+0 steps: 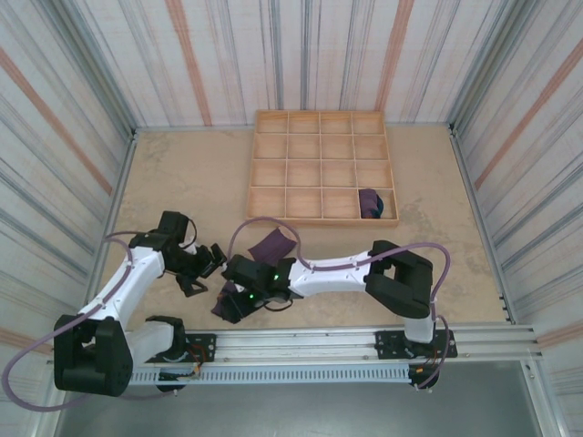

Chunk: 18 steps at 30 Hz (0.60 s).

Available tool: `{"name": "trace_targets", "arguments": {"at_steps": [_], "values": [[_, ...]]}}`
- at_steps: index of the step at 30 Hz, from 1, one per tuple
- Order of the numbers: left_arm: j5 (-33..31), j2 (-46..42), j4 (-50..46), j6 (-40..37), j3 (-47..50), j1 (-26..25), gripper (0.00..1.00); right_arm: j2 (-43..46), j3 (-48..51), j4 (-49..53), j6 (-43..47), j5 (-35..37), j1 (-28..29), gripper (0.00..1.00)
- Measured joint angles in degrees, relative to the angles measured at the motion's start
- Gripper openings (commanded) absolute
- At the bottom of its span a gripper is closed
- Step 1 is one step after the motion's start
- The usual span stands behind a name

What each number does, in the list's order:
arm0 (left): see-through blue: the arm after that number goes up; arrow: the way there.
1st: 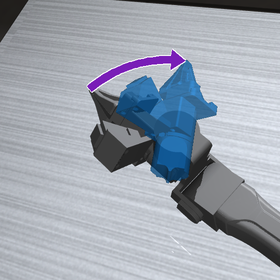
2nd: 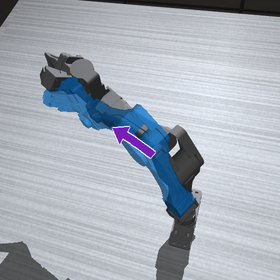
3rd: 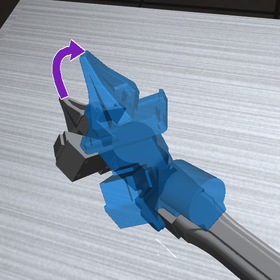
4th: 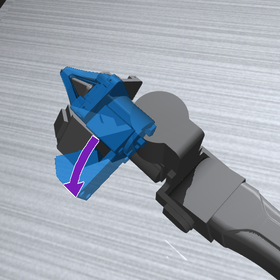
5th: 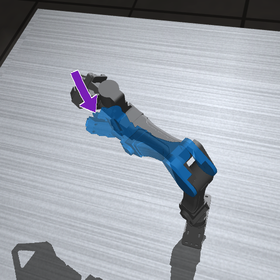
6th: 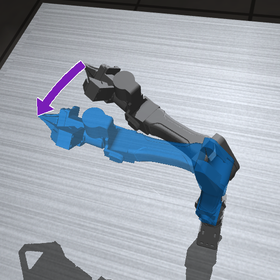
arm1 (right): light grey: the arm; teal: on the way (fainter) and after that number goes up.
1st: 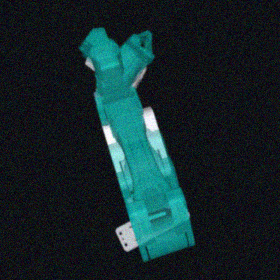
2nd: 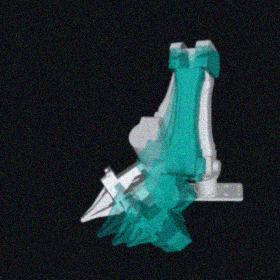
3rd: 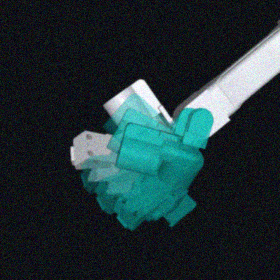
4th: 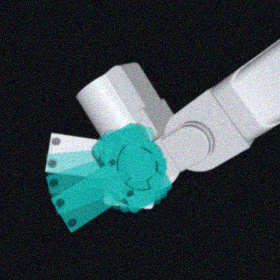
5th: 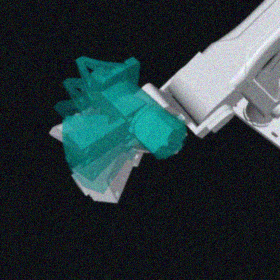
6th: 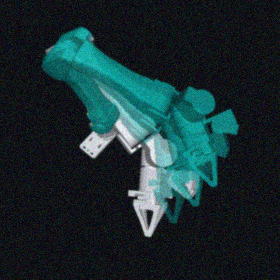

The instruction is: Roll the socks

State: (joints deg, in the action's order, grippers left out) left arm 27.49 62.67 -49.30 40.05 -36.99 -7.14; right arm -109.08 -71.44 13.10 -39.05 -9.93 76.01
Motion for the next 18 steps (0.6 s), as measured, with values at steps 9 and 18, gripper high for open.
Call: {"name": "trace_targets", "arguments": {"at_steps": [9,18], "values": [[1.5,2.3,0.0,-1.0,-1.3,3.1,0.99,0.6,-9.2,14.0,13.4,11.3,2.9,0.67],[2.1,5.1,0.0,-1.3,-5.3,4.2,0.99,1.0,-8.8,18.0,22.5,15.2,4.5,0.58]]}}
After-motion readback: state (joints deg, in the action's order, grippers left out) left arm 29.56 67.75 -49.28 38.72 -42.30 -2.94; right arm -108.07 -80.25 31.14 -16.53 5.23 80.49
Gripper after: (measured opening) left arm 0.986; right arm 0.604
